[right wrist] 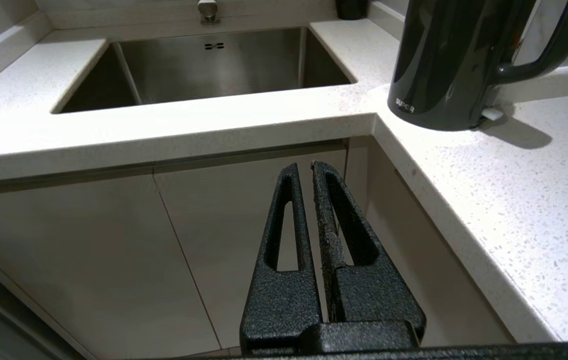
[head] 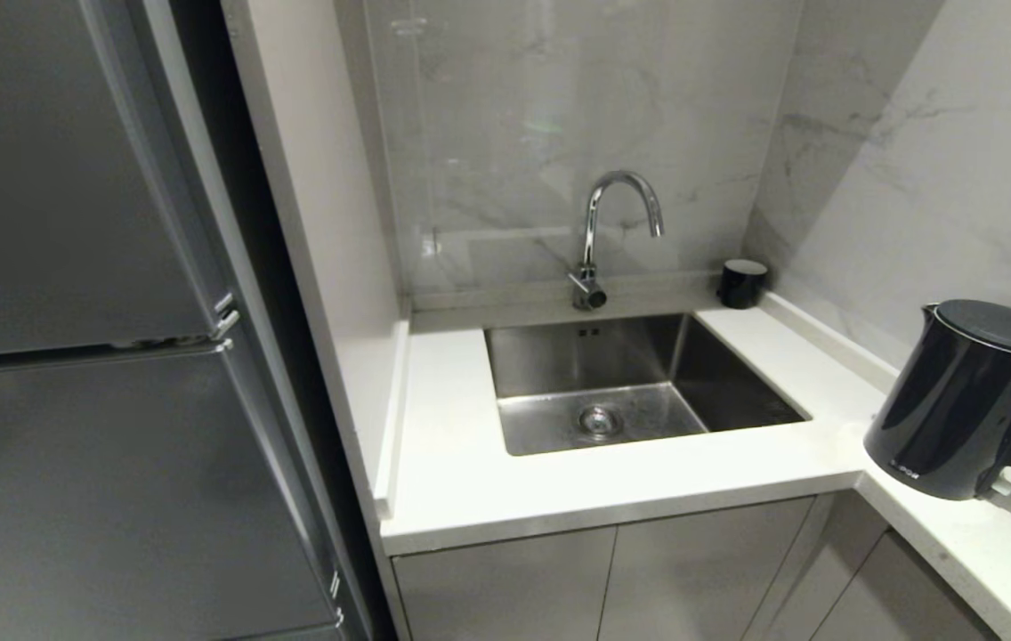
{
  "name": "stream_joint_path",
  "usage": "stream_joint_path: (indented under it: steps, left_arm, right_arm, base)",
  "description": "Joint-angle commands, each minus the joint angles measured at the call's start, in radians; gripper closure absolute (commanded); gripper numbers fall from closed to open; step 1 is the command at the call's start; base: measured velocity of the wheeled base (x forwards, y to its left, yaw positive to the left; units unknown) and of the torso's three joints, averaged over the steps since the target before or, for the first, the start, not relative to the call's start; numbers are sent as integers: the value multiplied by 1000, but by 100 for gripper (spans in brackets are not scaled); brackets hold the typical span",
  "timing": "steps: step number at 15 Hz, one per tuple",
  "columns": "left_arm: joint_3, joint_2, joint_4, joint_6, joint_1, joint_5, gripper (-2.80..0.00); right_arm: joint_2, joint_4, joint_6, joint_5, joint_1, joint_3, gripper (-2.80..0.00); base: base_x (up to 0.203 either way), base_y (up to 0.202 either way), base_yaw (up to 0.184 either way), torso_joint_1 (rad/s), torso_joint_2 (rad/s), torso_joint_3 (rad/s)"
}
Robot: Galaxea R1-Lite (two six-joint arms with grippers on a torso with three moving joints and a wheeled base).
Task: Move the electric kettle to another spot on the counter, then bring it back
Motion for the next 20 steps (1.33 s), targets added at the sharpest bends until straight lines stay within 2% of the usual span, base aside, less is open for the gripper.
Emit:
stream_joint_path:
  steps: [1,6,9,20]
  left_arm:
    - [-2,2,3,0,-1,-2,0]
    - [-2,1,5,-6,-1,-2,0]
    - [-2,1,2,-87,-1,40,0]
    - [-2,1,-1,-86,0,41,0]
  right_arm:
    - [2,1,0,0,0,0,0]
    - [0,0,-2,0,0,0,0]
    - [0,1,0,0,0,0,0]
    - [2,0,10,-1,0,0,0]
  base:
    - [0,0,0,-130,348,223]
    - [0,0,0,-126,364,231]
    - [0,0,0,-169,490,320]
    - [0,0,0,-131,520,383]
